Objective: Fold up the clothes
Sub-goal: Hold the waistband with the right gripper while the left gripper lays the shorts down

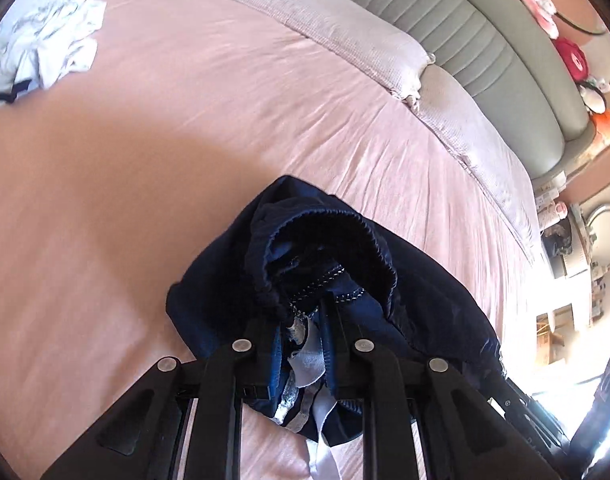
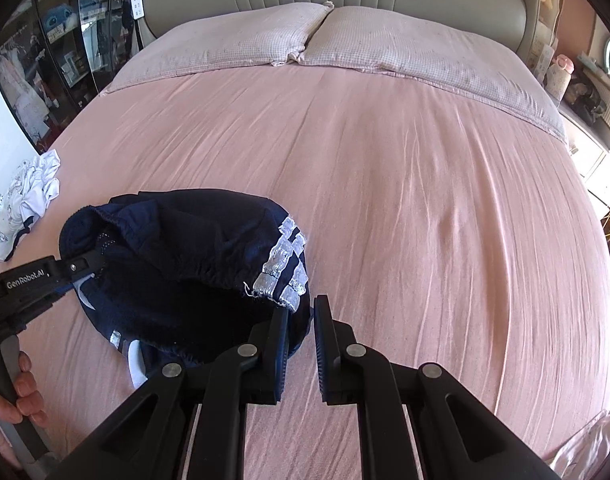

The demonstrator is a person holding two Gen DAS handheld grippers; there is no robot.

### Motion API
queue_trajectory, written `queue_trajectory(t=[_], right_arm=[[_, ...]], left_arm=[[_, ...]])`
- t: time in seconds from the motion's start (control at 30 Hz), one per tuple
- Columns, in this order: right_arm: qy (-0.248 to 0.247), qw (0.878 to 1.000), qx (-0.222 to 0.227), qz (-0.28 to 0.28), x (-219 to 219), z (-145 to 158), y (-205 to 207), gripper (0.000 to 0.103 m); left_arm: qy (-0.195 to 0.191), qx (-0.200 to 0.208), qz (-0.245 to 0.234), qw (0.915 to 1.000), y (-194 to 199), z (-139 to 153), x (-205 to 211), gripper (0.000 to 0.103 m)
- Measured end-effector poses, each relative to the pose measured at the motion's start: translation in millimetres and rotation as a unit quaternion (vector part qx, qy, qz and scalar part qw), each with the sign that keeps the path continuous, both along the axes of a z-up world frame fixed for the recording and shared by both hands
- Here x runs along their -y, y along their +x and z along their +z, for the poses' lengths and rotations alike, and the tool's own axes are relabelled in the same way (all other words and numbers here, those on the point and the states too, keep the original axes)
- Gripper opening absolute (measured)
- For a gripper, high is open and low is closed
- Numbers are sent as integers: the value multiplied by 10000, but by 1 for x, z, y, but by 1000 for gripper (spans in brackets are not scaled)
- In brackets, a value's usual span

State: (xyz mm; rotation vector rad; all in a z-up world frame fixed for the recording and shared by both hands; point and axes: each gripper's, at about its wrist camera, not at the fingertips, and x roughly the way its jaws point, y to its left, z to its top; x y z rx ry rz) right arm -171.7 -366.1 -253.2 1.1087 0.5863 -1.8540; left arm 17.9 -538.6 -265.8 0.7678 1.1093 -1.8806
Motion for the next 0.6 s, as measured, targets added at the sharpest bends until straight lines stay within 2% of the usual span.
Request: queue_trajectory(t=[0.17, 0.33, 0.4, 0.47, 0.5, 0.53, 0.6], right_arm=[[62, 9999, 92, -66, -7, -8, 0, 9], [209, 9998, -28, -41, -3, -12, -1, 12], [317, 9994, -166, -16, 2, -13, -1, 22], [403, 9984, -394, 52, 7, -13, -1, 50], [382, 9979, -499, 166, 10, -12, 1, 56], [331, 9975, -551, 281, 13, -11, 3, 59], [266, 9972, -572, 407, 20, -12, 3, 59]], left_arm=[[-397, 237, -423, 9980, -14, -2, -9, 15], [49, 54, -496, 9987, -5, -11, -14, 15], [100, 21, -524, 9986, -6, -15, -10, 15], [166, -60, -518, 9985, -5, -15, -9, 15], [202, -103, -521, 9984, -5, -15, -8, 15], [237, -146, -526, 9982, -5, -14, -8, 15], [255, -162, -517, 9982, -6, -14, -9, 15]])
